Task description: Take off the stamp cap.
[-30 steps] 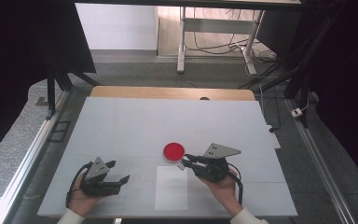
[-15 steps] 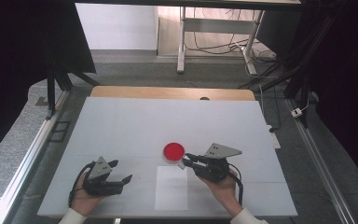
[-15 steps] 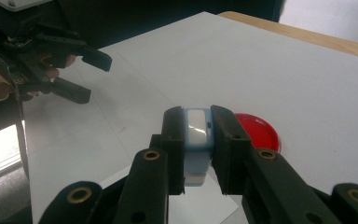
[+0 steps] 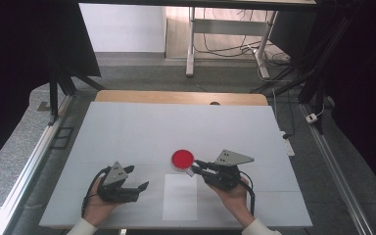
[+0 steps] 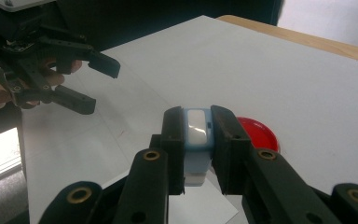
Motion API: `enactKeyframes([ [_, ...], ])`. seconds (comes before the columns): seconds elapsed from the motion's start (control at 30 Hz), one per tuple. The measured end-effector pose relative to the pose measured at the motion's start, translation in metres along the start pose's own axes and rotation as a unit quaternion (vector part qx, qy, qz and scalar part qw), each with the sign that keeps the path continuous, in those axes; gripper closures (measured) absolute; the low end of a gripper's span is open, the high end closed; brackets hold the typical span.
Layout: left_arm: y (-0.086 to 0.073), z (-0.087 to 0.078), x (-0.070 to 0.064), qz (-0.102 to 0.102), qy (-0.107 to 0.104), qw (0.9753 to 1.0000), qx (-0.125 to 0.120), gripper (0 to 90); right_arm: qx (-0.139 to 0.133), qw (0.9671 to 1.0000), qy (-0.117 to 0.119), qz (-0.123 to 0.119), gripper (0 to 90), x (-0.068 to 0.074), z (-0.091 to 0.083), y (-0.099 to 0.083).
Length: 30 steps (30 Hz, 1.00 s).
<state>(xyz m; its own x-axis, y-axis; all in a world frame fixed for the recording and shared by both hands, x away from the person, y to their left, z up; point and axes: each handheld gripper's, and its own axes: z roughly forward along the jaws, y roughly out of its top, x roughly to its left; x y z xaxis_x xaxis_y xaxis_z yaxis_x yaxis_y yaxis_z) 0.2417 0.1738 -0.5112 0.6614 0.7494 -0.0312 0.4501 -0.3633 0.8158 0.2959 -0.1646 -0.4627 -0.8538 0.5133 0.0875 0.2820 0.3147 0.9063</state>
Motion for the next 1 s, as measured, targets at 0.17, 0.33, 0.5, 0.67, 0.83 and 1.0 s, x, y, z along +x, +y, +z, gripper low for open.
enactKeyframes([
  [0.17,0.004,0.004,-0.002,0.002,-0.005,1.0000,0.000,23.7,-0.001,1.0000,-0.001,0.002,74.8,-0.001,0.000,0.000],
  [0.33,0.009,0.008,-0.004,0.005,-0.008,1.0000,0.000,23.6,0.000,1.0000,-0.001,0.000,74.8,-0.001,0.001,0.000],
  [0.5,0.013,0.014,-0.009,0.012,-0.012,0.9999,0.001,23.7,-0.001,1.0000,-0.001,0.000,74.9,0.000,0.003,-0.001],
  [0.67,0.019,0.019,-0.014,0.018,-0.018,0.9997,0.000,23.8,-0.002,1.0000,-0.003,0.002,74.9,-0.001,0.003,-0.001],
  [0.83,0.025,0.025,-0.020,0.025,-0.024,0.9994,-0.001,23.9,-0.002,1.0000,-0.004,0.001,74.9,-0.001,0.002,-0.001],
  [1.0,0.032,0.031,-0.024,0.029,-0.029,0.9991,-0.002,24.2,-0.002,1.0000,-0.004,0.002,74.9,-0.001,0.002,-0.001],
])
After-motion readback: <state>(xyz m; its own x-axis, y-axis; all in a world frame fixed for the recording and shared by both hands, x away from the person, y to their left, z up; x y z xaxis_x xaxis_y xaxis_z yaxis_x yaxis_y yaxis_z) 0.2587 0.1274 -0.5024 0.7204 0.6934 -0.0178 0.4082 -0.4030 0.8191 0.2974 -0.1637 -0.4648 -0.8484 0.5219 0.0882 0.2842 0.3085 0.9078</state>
